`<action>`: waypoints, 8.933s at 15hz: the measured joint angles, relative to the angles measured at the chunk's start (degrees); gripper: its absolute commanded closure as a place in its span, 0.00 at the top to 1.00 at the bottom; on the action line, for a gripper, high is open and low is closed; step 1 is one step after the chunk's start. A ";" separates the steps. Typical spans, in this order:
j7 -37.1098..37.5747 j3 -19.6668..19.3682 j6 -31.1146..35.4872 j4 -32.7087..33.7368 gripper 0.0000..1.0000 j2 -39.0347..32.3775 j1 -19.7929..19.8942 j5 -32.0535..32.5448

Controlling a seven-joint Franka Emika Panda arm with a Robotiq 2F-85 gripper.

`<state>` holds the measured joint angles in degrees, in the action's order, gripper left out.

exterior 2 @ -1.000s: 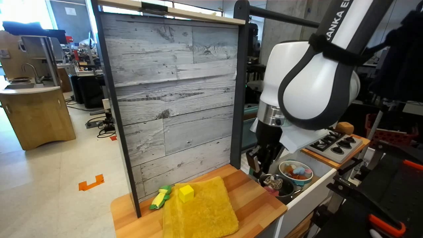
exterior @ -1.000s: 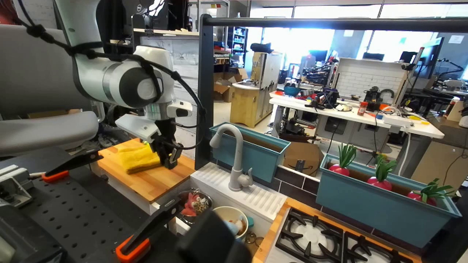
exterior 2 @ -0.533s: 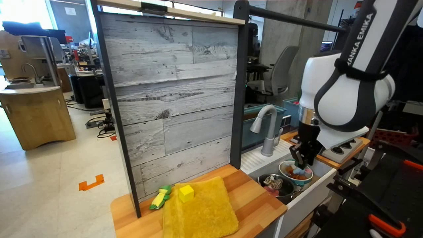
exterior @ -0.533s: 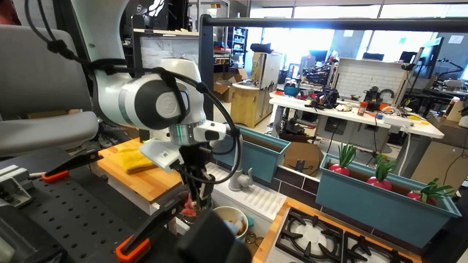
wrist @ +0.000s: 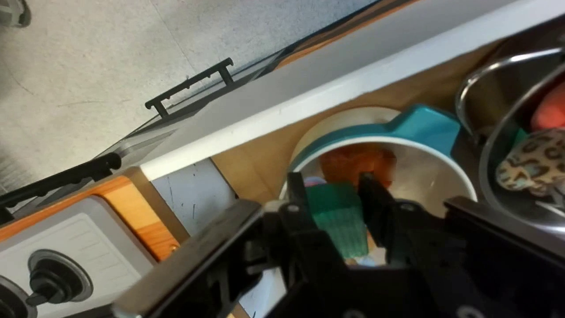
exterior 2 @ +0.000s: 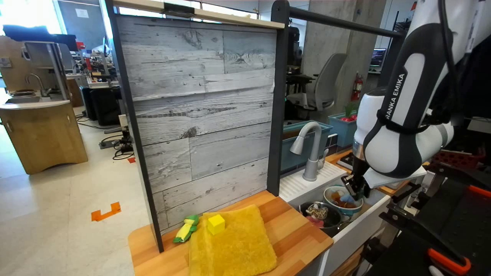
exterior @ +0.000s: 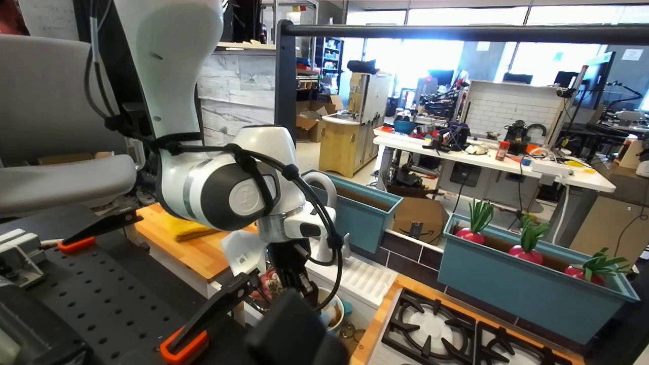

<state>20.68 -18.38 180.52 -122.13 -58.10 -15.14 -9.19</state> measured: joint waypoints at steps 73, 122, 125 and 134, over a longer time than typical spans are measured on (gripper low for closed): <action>-3.60 22.85 -14.67 32.67 0.06 -7.27 -9.06 -0.81; 0.74 17.94 -31.28 5.90 0.12 17.75 -6.01 2.12; 2.38 14.13 -26.53 2.26 0.12 15.78 -4.97 3.46; 5.34 7.37 -12.94 2.46 0.78 6.88 -4.01 3.93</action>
<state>26.02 -11.01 167.58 -119.67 -51.22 -19.15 -5.26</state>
